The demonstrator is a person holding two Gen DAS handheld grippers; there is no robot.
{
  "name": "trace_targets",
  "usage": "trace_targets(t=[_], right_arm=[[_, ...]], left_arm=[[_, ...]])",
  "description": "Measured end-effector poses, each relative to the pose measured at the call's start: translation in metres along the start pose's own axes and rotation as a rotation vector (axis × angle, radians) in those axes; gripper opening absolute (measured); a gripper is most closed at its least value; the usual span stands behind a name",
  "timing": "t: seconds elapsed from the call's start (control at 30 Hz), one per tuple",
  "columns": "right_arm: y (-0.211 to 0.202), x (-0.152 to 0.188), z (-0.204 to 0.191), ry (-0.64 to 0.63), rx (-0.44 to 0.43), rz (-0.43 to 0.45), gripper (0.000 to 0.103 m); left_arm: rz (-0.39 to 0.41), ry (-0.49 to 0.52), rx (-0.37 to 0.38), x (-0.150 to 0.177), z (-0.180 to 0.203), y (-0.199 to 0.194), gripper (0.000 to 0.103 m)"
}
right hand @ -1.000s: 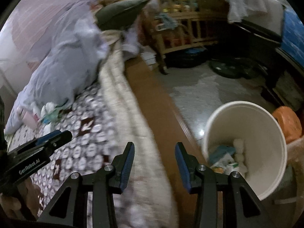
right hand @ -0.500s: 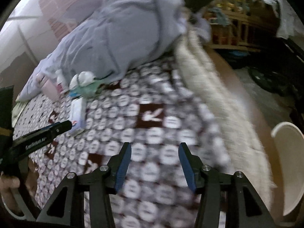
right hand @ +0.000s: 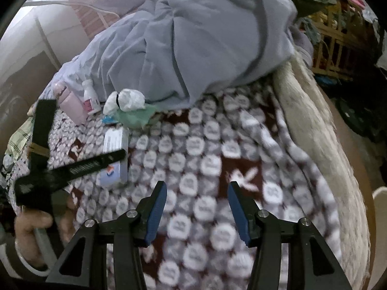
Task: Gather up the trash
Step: 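Grasp the white medicine box with the left tool while the right tool grasps the white tissue, then carry the medicine box and white tissue over the white bucket with both tools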
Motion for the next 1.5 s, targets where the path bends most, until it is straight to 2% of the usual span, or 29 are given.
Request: trace_targets(t=[0.13,0.37,0.57,0.63,0.73,0.77,0.8,0.83,0.87,0.97,1.13,1.27,1.5], right_arm=[[0.012,-0.022,-0.014,-0.035,-0.024,0.012,0.051],[0.049,-0.067,-0.061,-0.135,-0.096,0.04,0.051],[0.083,-0.099,-0.101,-0.243,-0.068,0.054,0.051],[0.093,-0.107,-0.11,-0.285,-0.052,0.054,0.056],[0.109,-0.114,-0.12,-0.34,-0.031,0.036,0.056],[0.114,-0.114,-0.121,-0.348,-0.043,0.013,0.056],[0.119,-0.113,-0.122,-0.347,-0.061,-0.006,0.048],[0.12,-0.111,-0.122,-0.341,-0.075,-0.011,0.03],[0.121,-0.108,-0.121,-0.334,-0.077,-0.014,0.023],[0.113,-0.097,-0.119,-0.313,-0.105,-0.017,0.011],[0.075,-0.073,-0.11,-0.285,-0.142,0.019,0.01],[0.049,-0.05,-0.092,-0.192,-0.171,0.022,0.01],[0.004,-0.004,-0.049,-0.077,-0.151,0.044,0.01]], left_arm=[[0.016,0.03,0.012,0.0,-0.009,-0.006,0.048],[0.053,0.011,-0.016,-0.004,-0.057,-0.037,0.047],[0.068,-0.011,-0.044,-0.006,-0.083,-0.044,0.047],[0.072,-0.021,-0.044,-0.008,-0.09,-0.044,0.047],[0.066,-0.037,-0.037,-0.01,-0.096,-0.04,0.047],[0.065,-0.039,-0.035,-0.011,-0.094,-0.038,0.047],[0.063,-0.04,-0.033,-0.011,-0.095,-0.037,0.047],[0.062,-0.039,-0.032,-0.009,-0.094,-0.035,0.047],[0.062,-0.037,-0.03,-0.009,-0.092,-0.035,0.047],[0.066,-0.031,-0.025,-0.006,-0.088,-0.035,0.047],[0.085,-0.002,-0.015,0.005,-0.069,-0.047,0.047],[0.085,0.015,0.0,0.018,-0.052,-0.055,0.047],[0.08,0.067,0.006,0.043,-0.014,-0.064,0.047]])
Point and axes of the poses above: each gripper's, at about its wrist camera, not at the fingertips, and y roughly the way its jaws point, z to its right, x to its underside, the point moved 1 cm from there along y, roughly the way its jaws point, and after that the axes turned 2 degrees about -z, right-handed, at the moved point
